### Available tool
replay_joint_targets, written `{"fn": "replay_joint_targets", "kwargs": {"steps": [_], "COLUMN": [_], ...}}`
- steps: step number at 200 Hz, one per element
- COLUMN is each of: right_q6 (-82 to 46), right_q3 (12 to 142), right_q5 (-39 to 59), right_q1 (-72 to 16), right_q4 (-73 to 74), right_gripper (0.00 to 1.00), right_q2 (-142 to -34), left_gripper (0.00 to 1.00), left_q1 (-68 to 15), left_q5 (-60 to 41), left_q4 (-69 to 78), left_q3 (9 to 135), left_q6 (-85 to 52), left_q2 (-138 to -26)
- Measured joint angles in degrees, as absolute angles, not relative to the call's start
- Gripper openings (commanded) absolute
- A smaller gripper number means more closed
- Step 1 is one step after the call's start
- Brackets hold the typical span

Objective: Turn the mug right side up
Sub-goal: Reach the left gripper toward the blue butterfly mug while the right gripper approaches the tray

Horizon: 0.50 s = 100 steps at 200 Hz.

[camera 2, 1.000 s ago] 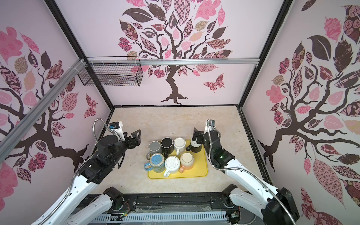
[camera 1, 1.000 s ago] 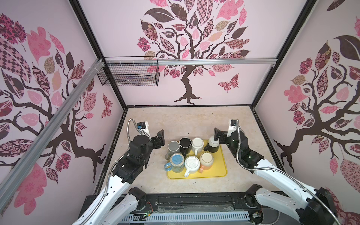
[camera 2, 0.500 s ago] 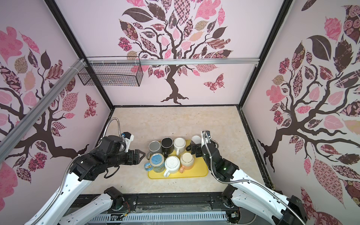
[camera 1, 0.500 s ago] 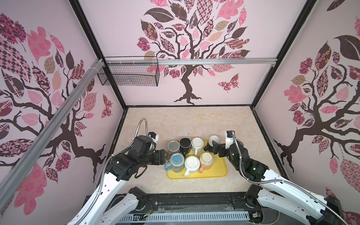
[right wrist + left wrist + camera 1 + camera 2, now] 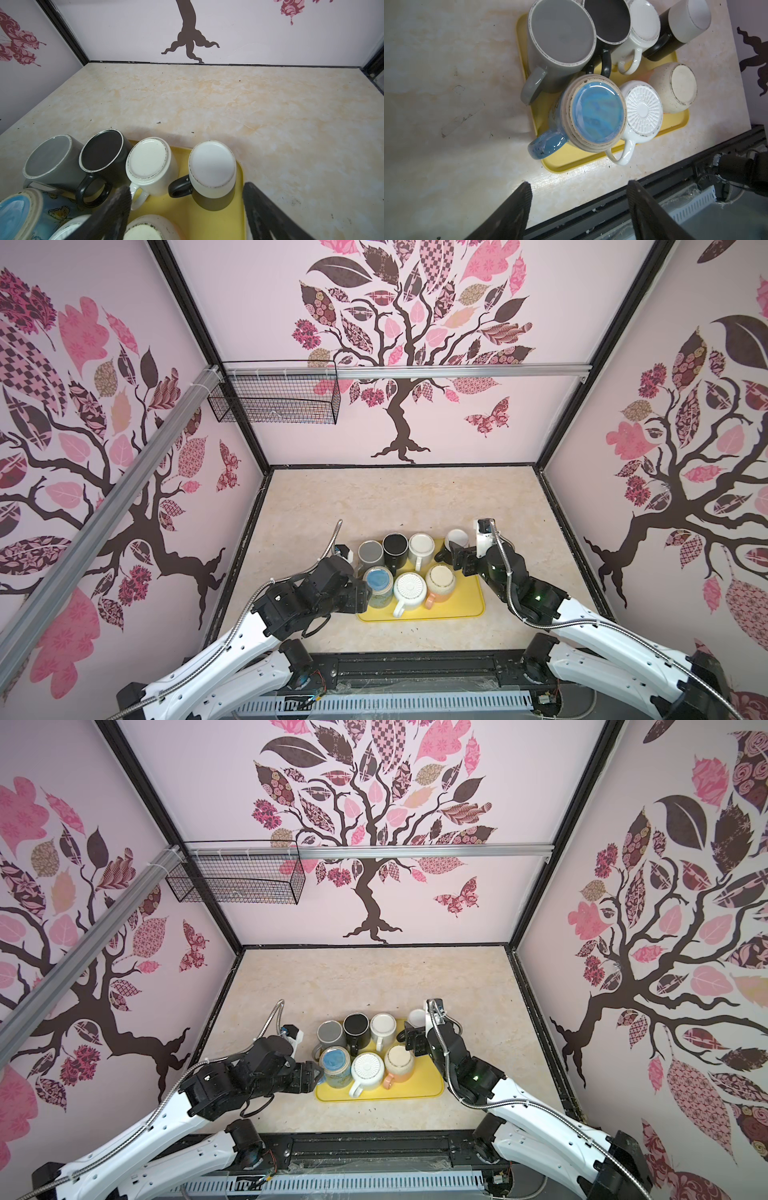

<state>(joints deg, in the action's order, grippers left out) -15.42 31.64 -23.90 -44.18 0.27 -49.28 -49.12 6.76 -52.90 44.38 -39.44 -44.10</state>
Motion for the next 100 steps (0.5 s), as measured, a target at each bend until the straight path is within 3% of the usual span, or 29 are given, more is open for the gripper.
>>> {"fn": "replay_joint_targets", "kwargs": {"steps": [28,100], "right_q6": [-15.44,-15.44], "right_q3": [31.64,31.64], "right_q5": [-23.38,-22.7], "right_q1": [-44.18,-44.18], "right_q4": [0.23,0.25], "right_gripper": [0.87,0.88], "right_q2": [-49.28,-50.7], "left_gripper": [0.89,0.9], "left_q1": [-49.15,-49.15], "left_q5": [7.38,7.22], "left_q4": [-47.94,-39.16], "left_q3": [41.15,36.71], "left_q6": [-37.95,-35.38], "left_q2": [-43.09,-44.18]}}
